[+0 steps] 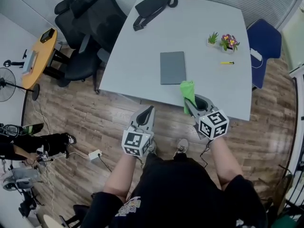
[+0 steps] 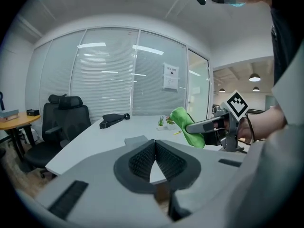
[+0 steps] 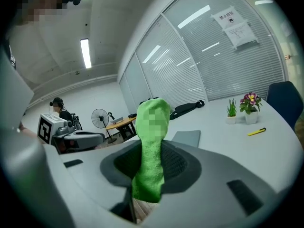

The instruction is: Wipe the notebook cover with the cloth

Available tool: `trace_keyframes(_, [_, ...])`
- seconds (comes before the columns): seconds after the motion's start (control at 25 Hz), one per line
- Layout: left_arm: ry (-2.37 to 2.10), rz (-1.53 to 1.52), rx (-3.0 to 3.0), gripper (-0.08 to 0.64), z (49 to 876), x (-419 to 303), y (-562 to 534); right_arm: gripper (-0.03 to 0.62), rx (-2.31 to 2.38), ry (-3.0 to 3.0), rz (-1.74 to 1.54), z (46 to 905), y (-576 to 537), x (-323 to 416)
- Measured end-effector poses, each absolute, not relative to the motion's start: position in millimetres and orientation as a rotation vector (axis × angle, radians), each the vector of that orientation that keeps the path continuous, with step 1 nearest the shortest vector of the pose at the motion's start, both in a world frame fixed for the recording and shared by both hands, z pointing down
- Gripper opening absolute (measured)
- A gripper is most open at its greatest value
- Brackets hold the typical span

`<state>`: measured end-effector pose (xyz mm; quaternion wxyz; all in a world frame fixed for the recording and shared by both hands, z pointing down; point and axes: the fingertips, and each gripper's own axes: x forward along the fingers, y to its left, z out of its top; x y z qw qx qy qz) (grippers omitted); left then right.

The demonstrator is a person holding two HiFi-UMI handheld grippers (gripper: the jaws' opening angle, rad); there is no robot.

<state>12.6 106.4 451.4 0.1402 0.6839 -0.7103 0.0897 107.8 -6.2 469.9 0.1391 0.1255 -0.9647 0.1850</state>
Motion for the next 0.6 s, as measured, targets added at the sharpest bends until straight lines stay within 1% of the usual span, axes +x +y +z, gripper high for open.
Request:
trace_keyframes(0.32, [-1.950, 0.209, 2.100, 0.006, 446, -1, 115, 0.110, 0.506, -2.764, 0.509, 460, 27, 101])
trace_keyframes(0.6, [-1.841, 0.172, 2.251, 0.006, 433, 0, 107, 0.110, 0.702, -2.743, 0.485, 445, 45, 117])
